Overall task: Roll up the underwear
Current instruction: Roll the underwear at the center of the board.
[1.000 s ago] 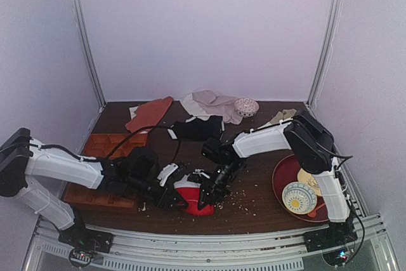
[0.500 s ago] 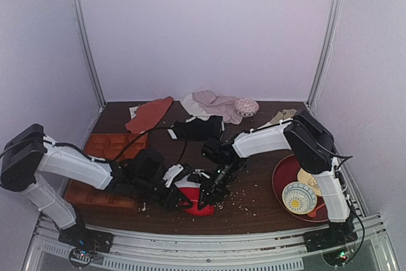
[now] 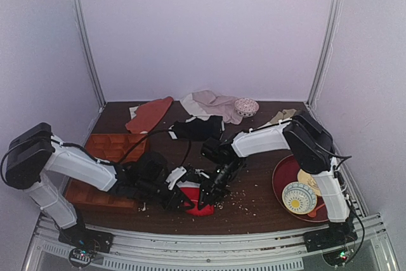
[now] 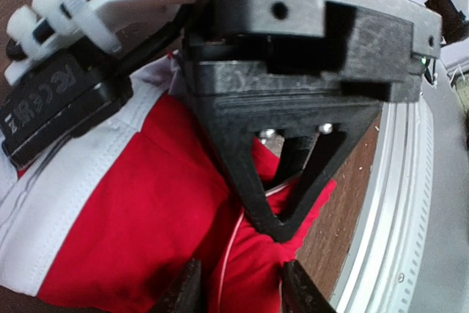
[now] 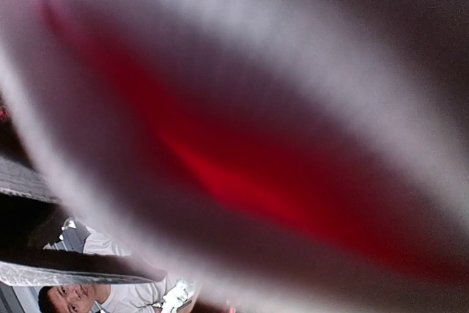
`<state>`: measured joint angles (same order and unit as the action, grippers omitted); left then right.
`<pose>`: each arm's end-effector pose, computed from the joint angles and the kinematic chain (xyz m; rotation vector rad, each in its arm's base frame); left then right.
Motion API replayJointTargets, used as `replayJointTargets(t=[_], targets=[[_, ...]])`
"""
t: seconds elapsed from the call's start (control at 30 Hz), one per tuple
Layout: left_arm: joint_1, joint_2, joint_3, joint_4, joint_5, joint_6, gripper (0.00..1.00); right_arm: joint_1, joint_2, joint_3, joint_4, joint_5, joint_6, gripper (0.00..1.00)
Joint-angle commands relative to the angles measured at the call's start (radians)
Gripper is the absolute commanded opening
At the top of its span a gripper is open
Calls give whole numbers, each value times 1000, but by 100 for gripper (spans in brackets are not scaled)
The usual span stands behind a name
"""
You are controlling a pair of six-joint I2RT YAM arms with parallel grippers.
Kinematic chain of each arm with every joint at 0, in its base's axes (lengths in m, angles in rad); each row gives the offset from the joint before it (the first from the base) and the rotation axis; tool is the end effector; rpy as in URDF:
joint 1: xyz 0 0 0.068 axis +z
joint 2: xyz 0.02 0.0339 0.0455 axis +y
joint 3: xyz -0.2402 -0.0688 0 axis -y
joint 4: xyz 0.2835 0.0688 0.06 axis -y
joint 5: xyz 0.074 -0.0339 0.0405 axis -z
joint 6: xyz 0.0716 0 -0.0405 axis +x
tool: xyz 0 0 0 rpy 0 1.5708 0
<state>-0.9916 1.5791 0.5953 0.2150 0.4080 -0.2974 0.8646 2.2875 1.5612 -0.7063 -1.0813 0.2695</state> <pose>0.1565 -0.2912 0.0537 1.0689 2.3028 -1.0625 0.2403 0.3791 0.0445 0.7851 -2.2259 -1.2818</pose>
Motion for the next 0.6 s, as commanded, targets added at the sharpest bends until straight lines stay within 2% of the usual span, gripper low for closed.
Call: replayJointTargets(t=[0.0, 0.1, 0.57], targets=[[-7, 5, -19, 44, 0, -8, 29, -1, 98, -20, -10, 243, 17, 0], [-11, 6, -32, 52, -3, -22, 27, -1, 96, -21, -10, 242, 17, 0], [-40, 39, -72, 60, -16, -55, 32, -2, 94, -21, -9, 243, 22, 0]])
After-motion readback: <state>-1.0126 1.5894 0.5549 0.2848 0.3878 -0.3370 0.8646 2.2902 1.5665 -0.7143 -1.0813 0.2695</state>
